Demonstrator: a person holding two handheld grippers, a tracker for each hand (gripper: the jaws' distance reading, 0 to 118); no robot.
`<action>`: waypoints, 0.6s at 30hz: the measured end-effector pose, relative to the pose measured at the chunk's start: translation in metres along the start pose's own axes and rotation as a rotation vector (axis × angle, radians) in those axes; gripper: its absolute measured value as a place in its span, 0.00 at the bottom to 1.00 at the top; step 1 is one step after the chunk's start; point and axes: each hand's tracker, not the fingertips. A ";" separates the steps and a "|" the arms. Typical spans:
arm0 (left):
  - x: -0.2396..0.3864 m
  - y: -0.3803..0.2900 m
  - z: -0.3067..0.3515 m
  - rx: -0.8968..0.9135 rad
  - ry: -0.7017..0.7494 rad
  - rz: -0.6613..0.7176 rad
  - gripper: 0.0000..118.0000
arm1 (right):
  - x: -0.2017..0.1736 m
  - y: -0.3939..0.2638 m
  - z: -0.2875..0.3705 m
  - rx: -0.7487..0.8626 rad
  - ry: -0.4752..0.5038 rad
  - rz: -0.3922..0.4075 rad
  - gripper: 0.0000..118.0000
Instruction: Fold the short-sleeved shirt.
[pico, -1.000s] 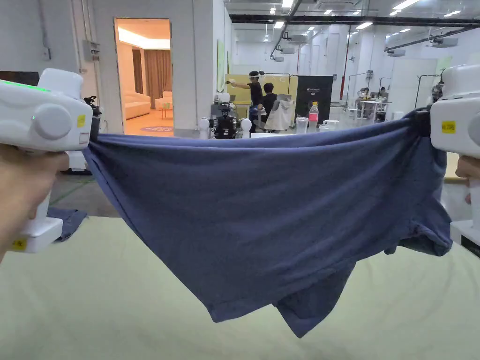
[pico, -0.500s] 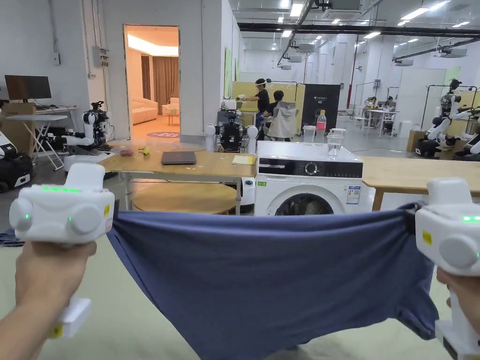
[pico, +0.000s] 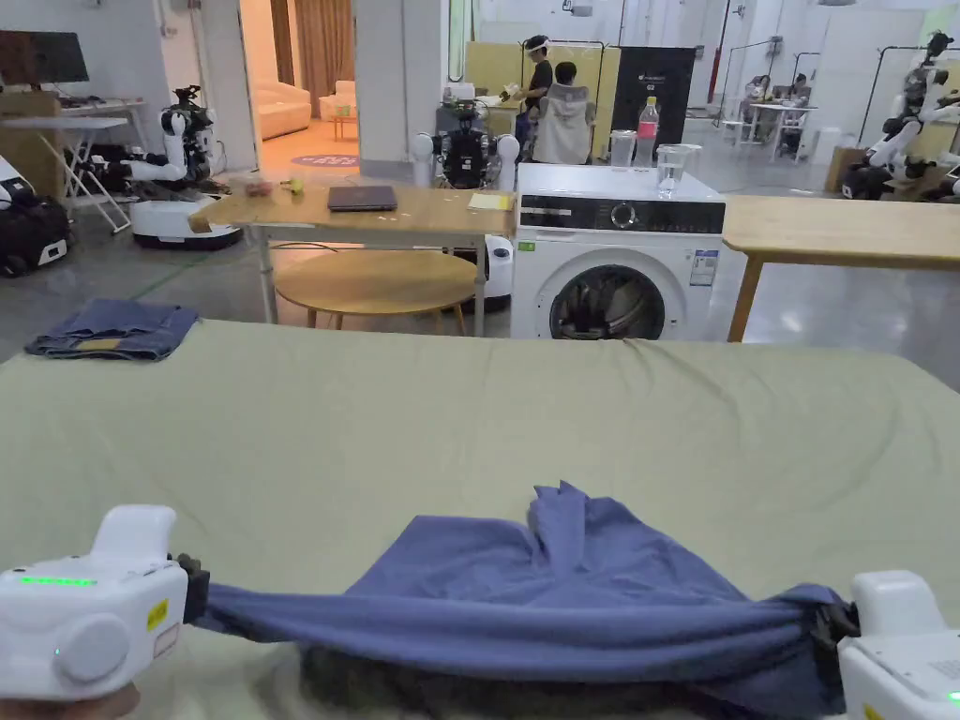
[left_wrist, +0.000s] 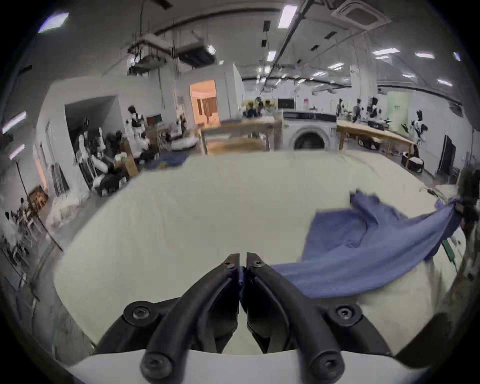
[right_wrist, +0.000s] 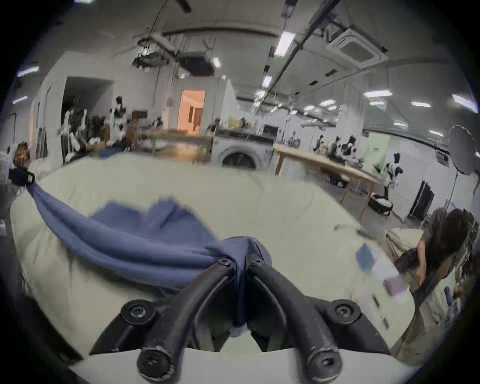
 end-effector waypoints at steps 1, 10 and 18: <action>0.000 -0.015 -0.004 -0.036 0.005 0.016 0.00 | -0.005 -0.016 -0.001 -0.028 -0.005 -0.007 0.03; 0.024 -0.017 0.048 0.124 0.017 -0.023 0.89 | -0.028 -0.001 0.044 0.053 0.100 -0.051 0.98; 0.102 0.053 0.071 0.259 -0.021 -0.107 0.86 | -0.091 0.112 0.078 0.282 0.137 -0.090 0.86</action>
